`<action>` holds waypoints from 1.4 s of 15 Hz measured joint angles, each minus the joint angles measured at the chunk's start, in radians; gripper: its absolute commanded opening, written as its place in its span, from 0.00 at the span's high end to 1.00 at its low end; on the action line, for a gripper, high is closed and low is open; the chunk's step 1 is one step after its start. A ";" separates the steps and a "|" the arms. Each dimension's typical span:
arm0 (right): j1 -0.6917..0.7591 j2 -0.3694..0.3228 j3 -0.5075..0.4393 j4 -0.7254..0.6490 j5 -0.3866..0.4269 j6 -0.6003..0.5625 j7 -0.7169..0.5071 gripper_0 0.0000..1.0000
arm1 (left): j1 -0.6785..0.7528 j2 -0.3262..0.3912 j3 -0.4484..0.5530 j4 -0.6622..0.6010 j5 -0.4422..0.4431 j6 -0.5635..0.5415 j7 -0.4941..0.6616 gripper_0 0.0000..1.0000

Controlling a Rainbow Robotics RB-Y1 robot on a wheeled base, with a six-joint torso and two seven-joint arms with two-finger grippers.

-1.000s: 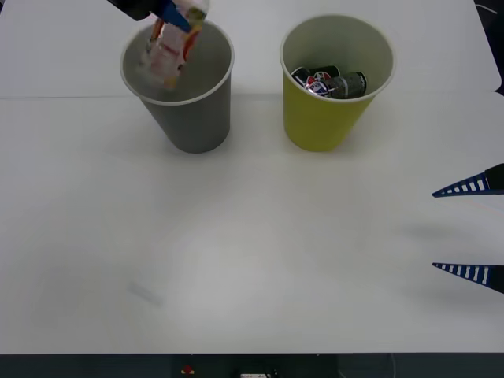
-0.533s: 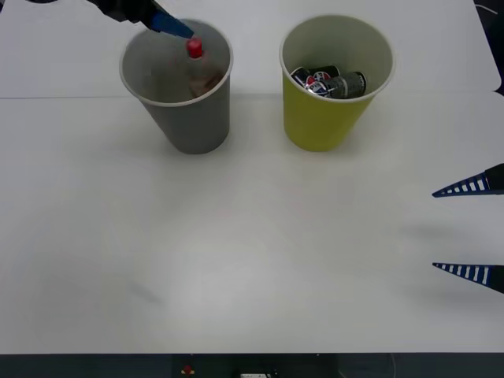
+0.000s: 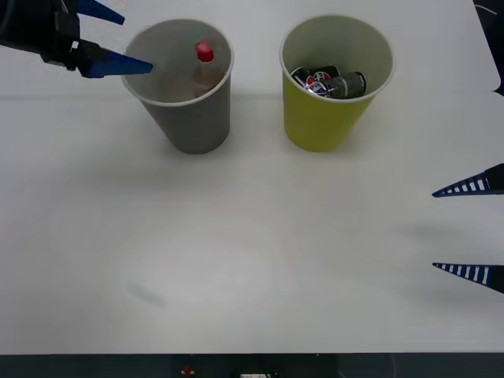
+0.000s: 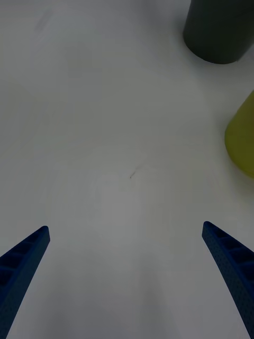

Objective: Put the can into the green bin and the plastic bottle into the gray bin

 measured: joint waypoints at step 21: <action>0.000 0.000 0.000 0.000 0.000 0.000 0.000 0.00 | 0.824 0.101 0.179 -0.180 0.489 0.149 -0.810 0.00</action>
